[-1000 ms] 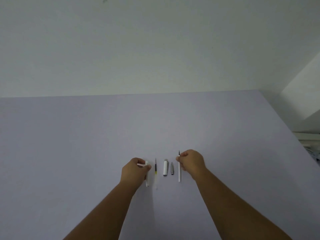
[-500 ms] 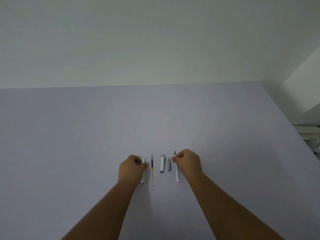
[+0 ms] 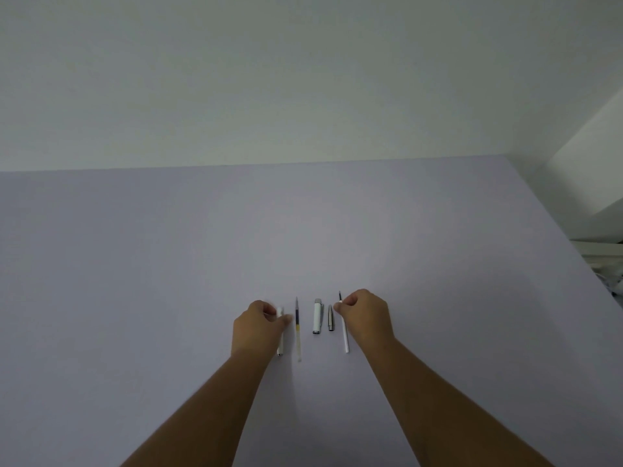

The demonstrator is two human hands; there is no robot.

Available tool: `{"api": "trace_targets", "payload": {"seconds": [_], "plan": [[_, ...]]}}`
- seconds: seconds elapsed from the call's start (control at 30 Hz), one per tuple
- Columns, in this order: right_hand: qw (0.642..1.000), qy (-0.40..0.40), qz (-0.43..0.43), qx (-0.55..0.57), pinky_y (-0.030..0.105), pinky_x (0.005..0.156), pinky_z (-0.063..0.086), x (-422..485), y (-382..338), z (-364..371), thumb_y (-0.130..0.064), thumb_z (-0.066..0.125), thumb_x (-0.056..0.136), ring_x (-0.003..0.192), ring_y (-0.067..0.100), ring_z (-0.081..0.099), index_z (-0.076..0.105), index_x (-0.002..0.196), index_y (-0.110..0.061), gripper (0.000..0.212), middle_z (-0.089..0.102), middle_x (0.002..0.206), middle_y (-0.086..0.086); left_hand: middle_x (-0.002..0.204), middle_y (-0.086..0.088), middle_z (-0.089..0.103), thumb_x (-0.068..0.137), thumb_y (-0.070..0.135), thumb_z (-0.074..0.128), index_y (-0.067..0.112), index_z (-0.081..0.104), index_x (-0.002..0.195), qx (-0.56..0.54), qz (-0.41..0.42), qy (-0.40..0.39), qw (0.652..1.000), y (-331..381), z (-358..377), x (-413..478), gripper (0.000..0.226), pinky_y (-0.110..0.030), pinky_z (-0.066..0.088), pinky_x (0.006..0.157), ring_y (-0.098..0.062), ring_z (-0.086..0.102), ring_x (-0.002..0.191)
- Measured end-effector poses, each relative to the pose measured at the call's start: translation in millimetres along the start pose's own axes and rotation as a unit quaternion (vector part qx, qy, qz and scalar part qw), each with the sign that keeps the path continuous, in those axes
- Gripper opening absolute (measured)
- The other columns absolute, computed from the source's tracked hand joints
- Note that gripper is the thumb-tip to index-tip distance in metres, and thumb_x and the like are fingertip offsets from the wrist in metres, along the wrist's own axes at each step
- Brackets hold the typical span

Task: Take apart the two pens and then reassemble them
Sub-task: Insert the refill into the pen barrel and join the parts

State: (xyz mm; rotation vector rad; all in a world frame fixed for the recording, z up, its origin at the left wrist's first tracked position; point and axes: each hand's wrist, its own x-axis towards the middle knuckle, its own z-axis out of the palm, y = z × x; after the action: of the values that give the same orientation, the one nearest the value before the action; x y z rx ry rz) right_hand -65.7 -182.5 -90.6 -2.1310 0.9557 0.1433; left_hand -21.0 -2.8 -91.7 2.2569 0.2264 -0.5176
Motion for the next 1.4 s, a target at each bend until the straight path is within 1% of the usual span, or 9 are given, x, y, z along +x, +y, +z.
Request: {"api": "trace_targets", "payload": {"seconds": [0.27,0.43,0.63,0.73,0.83,1.0,1.13,1.27,1.4], "plan": [[1.000,0.013,-0.002,-0.027,0.029,0.070,0.046,-5,-4,-1,-0.029,0.060,0.087,0.081,0.023,0.060,0.055,0.082,-0.013,0.017,0.064,0.088,0.008,0.081,0.004,0.059,0.080,0.034,0.071,0.019,0.053,0.089,0.010,-0.004,-0.015,1.000,1,-1,-1,0.024,-0.018,0.038,0.054,-0.010,0.055,0.070],[0.991,0.027,-0.101,-0.086,0.030,0.063,0.048,-16,-28,6,-0.031,0.053,0.089,0.078,0.024,0.062,0.062,0.082,-0.016,0.020,0.065,0.091,0.007,0.085,0.000,0.062,0.078,0.034,0.072,0.021,0.051,0.094,0.025,-0.010,-0.023,0.999,-1,-4,-4,0.029,-0.019,0.038,0.054,-0.014,0.056,0.073],[0.931,-0.033,-0.195,-0.307,0.035,0.078,0.044,-25,-48,31,-0.041,0.048,0.090,0.105,0.029,0.053,0.066,0.103,-0.011,0.037,0.065,0.106,0.010,0.092,-0.003,0.063,0.082,0.019,0.064,0.017,0.055,0.104,0.026,-0.016,-0.031,0.999,0,-4,-3,0.024,-0.019,0.043,0.051,-0.011,0.057,0.069],[0.909,-0.035,-0.199,-0.365,0.035,0.084,0.042,-29,-49,38,-0.036,0.051,0.090,0.110,0.028,0.049,0.064,0.107,-0.011,0.032,0.064,0.111,0.008,0.096,-0.004,0.063,0.083,0.017,0.061,0.015,0.058,0.106,0.022,-0.020,-0.026,0.999,-3,-9,-2,0.023,-0.021,0.045,0.057,-0.015,0.058,0.076],[0.900,-0.037,-0.184,-0.392,0.032,0.085,0.040,-33,-53,44,-0.027,0.054,0.088,0.112,0.026,0.049,0.062,0.108,-0.014,0.024,0.063,0.112,0.005,0.092,0.000,0.062,0.086,0.021,0.059,0.015,0.062,0.107,0.019,-0.018,-0.021,0.999,-8,-13,-1,0.022,-0.014,0.039,0.048,-0.006,0.054,0.066],[0.921,-0.040,-0.143,-0.359,0.031,0.083,0.040,-35,-58,49,-0.019,0.050,0.087,0.110,0.026,0.050,0.065,0.100,-0.013,0.021,0.065,0.110,0.007,0.093,0.003,0.062,0.085,0.020,0.060,0.016,0.064,0.109,0.010,-0.018,-0.025,0.999,-10,-15,-1,0.025,-0.008,0.032,0.044,-0.003,0.051,0.066],[0.947,-0.013,-0.144,-0.288,0.032,0.071,0.037,-39,-63,48,-0.027,0.048,0.087,0.100,0.027,0.054,0.066,0.089,-0.009,0.025,0.068,0.097,0.008,0.100,0.000,0.067,0.084,0.019,0.059,0.016,0.065,0.112,0.013,-0.014,-0.027,0.999,-12,-19,-4,0.028,-0.008,0.033,0.047,-0.008,0.054,0.073],[0.991,0.013,-0.123,-0.046,0.032,0.067,0.048,-36,-72,34,-0.030,0.053,0.085,0.080,0.024,0.061,0.067,0.085,-0.012,0.023,0.068,0.080,0.003,0.082,0.010,0.063,0.083,0.020,0.059,0.021,0.067,0.106,-0.001,0.002,-0.039,0.999,-12,-24,-8,0.024,-0.019,0.048,0.059,-0.007,0.058,0.070],[0.982,0.032,-0.116,0.145,0.022,0.066,0.045,-30,-84,15,-0.026,0.059,0.085,0.069,0.010,0.057,0.065,0.093,-0.013,0.016,0.061,0.074,-0.008,0.081,0.013,0.061,0.081,0.022,0.065,0.029,0.063,0.086,-0.007,0.061,-0.053,0.997,-2,-27,-14,0.008,-0.031,0.058,0.072,-0.013,0.061,0.076]]}}
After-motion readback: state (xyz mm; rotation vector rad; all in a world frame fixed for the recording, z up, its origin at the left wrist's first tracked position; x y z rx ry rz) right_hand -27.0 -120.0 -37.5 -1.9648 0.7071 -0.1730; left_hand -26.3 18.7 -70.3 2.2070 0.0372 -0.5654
